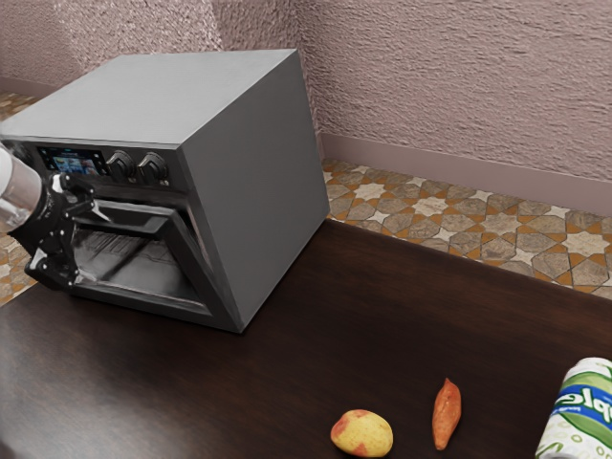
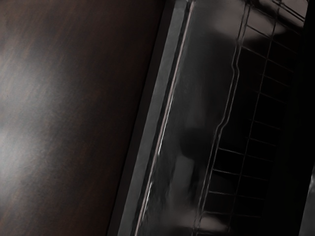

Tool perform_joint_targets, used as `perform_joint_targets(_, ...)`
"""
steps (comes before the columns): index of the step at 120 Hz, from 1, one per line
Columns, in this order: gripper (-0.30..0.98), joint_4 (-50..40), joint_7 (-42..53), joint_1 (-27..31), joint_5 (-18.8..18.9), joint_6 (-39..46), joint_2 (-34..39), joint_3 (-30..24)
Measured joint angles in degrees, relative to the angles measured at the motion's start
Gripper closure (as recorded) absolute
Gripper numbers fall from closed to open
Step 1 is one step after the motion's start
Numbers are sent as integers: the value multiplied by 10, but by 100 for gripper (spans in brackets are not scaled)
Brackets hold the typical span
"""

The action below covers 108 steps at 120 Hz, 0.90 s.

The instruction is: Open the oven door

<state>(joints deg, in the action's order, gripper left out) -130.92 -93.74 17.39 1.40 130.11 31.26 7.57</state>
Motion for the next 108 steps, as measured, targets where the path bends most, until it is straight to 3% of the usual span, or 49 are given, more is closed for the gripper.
perform_joint_targets(33, 0, -147, 1, 27, -13, 10, 139, 34)
perform_joint_targets(45, 0, -218, 2, 54, -15, 11, 258, 58)
perform_joint_targets(56, 0, -265, 4, 97, 4, -5, 385, 119)
perform_joint_targets(64, 0, -256, 3, 97, 21, -24, 413, 130)
perform_joint_targets(73, 0, -121, -29, -30, 31, -66, 317, 26)
perform_joint_targets(81, 0, 83, -80, -147, 35, -130, 160, -111)
perform_joint_targets(85, 0, 170, -106, -200, 37, -158, 75, -154)
perform_joint_targets(95, 0, 303, -166, -301, 27, -213, -111, -189)
perform_joint_targets(108, 0, 324, -217, -317, -55, -270, -189, -176)
